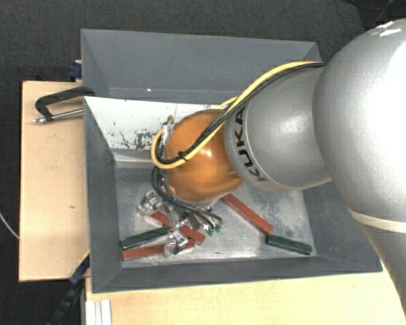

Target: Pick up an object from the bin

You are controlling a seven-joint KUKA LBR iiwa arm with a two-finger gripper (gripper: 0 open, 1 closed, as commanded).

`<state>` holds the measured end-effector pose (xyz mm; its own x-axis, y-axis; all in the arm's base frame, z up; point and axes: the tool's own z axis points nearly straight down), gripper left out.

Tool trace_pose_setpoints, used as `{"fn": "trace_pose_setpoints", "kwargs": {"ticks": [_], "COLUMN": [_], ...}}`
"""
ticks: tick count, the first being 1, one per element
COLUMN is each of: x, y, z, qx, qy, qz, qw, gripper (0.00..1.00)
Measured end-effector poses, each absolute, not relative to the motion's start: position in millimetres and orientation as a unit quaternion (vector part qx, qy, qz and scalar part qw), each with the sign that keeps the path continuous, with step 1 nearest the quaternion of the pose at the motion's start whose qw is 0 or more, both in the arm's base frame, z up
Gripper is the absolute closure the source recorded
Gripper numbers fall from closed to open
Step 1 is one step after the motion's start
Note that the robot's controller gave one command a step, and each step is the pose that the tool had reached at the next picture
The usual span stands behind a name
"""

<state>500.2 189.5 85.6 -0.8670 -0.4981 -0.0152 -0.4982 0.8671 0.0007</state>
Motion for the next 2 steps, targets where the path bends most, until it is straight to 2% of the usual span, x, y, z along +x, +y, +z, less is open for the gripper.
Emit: {"fn": "trace_pose_setpoints", "kwargs": {"ticks": [1, 2], "x": [525.2, 524.4], "y": [141.2, 141.6], "z": [220.0, 219.2], "qx": [-0.246, -0.246], "qy": [0.969, 0.969], "qz": [0.001, 0.001], "qw": [0.004, 0.002], "gripper": [1.0, 0.0]}}
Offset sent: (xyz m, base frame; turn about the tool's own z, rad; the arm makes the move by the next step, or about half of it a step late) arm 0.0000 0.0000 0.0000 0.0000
